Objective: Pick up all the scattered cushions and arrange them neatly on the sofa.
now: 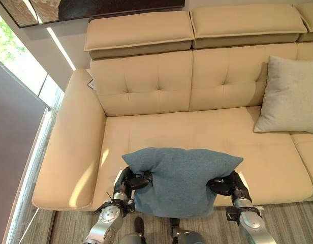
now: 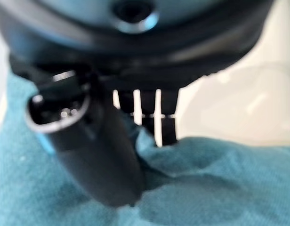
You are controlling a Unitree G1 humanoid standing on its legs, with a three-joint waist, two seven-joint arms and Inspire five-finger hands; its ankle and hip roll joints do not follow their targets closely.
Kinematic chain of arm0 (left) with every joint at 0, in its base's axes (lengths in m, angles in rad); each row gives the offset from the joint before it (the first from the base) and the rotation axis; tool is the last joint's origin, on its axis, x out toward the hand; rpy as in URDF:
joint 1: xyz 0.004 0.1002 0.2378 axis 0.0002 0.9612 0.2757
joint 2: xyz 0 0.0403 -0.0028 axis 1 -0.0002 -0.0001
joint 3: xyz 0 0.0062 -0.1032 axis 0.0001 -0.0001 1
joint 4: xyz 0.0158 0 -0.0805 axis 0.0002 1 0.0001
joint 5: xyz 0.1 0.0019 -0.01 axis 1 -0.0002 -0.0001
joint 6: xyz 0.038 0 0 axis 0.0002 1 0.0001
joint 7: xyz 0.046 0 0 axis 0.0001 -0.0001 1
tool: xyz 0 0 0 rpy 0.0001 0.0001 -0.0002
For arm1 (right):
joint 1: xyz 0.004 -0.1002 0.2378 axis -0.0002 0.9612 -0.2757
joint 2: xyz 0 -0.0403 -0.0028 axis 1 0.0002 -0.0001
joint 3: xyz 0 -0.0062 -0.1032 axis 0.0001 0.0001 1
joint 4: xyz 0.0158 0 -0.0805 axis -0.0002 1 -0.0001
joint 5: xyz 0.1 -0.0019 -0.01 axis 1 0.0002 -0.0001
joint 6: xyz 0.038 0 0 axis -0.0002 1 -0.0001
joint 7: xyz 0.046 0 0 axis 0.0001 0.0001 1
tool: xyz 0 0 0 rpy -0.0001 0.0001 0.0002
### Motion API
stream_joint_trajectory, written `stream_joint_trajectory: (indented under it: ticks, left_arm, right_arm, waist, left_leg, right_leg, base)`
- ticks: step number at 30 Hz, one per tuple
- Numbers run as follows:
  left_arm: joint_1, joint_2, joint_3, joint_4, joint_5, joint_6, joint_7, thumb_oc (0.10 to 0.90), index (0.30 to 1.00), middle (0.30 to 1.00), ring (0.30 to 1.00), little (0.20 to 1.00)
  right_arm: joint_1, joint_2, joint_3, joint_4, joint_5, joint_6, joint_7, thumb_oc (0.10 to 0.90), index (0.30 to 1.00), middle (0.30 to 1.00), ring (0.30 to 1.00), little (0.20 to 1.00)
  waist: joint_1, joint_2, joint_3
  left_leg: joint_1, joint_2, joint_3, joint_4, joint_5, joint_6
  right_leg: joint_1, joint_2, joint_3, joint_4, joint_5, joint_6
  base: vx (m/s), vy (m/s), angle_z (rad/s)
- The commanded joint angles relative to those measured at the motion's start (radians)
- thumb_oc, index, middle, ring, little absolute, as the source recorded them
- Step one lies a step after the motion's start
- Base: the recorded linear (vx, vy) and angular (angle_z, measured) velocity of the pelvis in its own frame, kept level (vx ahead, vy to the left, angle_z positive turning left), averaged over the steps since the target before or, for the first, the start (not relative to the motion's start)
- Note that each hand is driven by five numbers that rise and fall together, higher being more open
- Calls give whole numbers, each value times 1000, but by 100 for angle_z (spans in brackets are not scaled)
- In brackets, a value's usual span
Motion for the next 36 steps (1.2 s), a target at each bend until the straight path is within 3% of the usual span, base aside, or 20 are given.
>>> stream_joint_trajectory:
  ticks: [1,4,11,17,22,28,36]
  left_arm:
    - [-90,-42,-28,-152,39,-102,-92,400,300,300,300,300]
    - [-82,-40,-23,-157,43,-105,-86,400,300,300,300,300]
    - [-57,-26,-15,-171,43,-102,-85,400,300,300,300,300]
    - [-62,3,12,-187,50,-115,-65,400,300,300,300,300]
    - [-57,17,41,-199,55,-125,-68,400,300,300,300,300]
    - [-113,11,52,-228,64,-148,-46,400,300,300,300,300]
    - [-292,6,53,-299,90,-194,28,400,300,300,300,300]
  right_arm:
    - [-75,18,2,-192,14,-142,17,400,300,300,300,300]
    - [-78,24,12,-190,10,-140,18,400,300,300,300,300]
    - [-69,44,25,-188,-20,-129,30,400,300,300,300,300]
    - [-92,62,35,-183,-47,-132,21,400,300,300,300,300]
    - [-97,72,16,-181,-47,-134,14,400,300,300,300,300]
    - [-152,49,1,-221,-56,-152,-10,400,300,300,300,300]
    - [-315,-3,24,-285,-69,-182,-53,400,300,300,300,300]
  waist:
    - [8,-12,-95]
    - [21,-3,-98]
    - [28,-4,-133]
    - [33,-1,-116]
    - [36,-4,-121]
    - [36,-9,-137]
    - [47,5,-136]
  left_leg:
    - [-19,-25,29,35,-20,10]
    - [-18,-19,30,-6,-2,8]
    - [67,-42,33,-72,-11,34]
    - [90,-42,53,-97,-20,63]
    - [105,-44,55,-140,-11,55]
    - [71,-39,50,-141,-4,30]
    - [43,-22,19,-141,12,9]
  right_leg:
    - [75,-38,41,45,-128,139]
    - [94,-23,49,51,-147,134]
    - [113,-47,87,81,-160,152]
    - [-4,-54,121,272,-147,199]
    - [-29,-85,75,151,-100,205]
    - [2,-82,40,10,-58,199]
    - [-1,-66,16,5,-86,196]
  base:
    - [80,13,19]
    - [164,87,-7]
    - [167,131,-23]
    - [26,99,-26]
    - [68,-31,-10]
    - [36,-60,4]
    - [-9,-53,13]
